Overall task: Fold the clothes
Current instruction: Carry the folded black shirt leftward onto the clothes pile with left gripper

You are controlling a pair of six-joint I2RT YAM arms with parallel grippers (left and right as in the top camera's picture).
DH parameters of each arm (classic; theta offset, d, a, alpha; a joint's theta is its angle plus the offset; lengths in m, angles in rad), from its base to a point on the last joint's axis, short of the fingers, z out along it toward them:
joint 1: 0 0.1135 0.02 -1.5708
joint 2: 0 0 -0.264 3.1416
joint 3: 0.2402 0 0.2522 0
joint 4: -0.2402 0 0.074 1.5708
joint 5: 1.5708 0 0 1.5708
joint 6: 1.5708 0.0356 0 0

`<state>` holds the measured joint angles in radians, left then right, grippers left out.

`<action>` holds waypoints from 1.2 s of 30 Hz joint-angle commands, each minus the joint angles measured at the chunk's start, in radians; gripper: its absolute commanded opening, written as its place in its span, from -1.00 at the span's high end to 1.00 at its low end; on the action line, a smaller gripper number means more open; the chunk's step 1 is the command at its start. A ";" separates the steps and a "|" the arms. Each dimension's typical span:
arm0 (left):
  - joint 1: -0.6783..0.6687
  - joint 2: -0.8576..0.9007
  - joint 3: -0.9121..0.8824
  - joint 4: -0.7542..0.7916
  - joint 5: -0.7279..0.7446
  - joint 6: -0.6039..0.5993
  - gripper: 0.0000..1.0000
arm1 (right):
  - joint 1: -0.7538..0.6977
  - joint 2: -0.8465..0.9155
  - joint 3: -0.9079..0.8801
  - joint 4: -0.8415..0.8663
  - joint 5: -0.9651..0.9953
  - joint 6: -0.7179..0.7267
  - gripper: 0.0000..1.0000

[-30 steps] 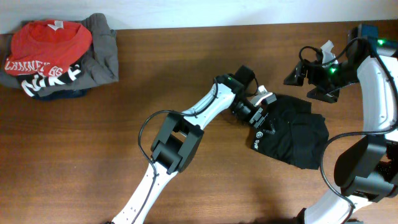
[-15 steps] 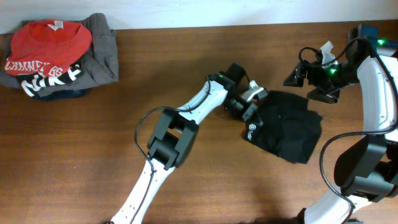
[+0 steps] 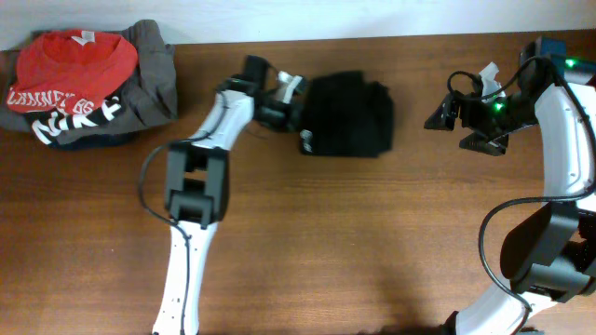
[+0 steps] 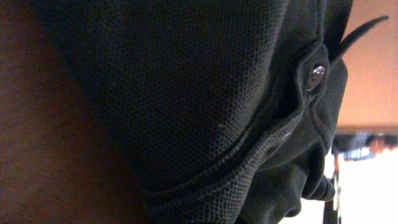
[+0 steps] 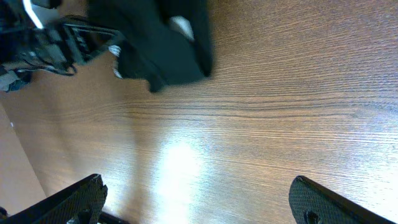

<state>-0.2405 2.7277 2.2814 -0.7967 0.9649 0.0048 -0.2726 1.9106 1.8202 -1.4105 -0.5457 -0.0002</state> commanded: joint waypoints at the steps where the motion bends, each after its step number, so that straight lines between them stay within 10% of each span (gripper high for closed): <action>1: 0.088 0.029 -0.011 -0.021 -0.064 -0.065 0.99 | -0.003 0.002 0.003 -0.004 0.009 -0.010 -0.97; 3: 0.112 0.029 -0.011 -0.040 0.012 -0.065 0.60 | -0.003 0.002 0.003 -0.004 0.008 -0.010 -0.97; 5: 0.127 0.029 -0.011 -0.054 0.068 -0.065 -0.70 | -0.004 0.002 0.003 -0.003 0.008 -0.010 -0.97; 6: 0.131 0.029 -0.011 -0.055 0.076 -0.065 -0.98 | -0.004 0.002 0.003 -0.004 0.008 -0.010 -0.97; 32: 0.002 0.029 -0.011 0.076 -0.130 -0.176 -0.96 | -0.003 0.002 0.003 -0.012 0.008 -0.010 -0.97; 36: -0.019 0.029 -0.011 0.111 -0.136 -0.177 0.09 | -0.003 0.002 0.003 -0.016 0.008 -0.010 -0.97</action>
<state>-0.2268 2.7010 2.3001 -0.6930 0.9157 -0.1669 -0.2726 1.9106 1.8202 -1.4212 -0.5453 -0.0010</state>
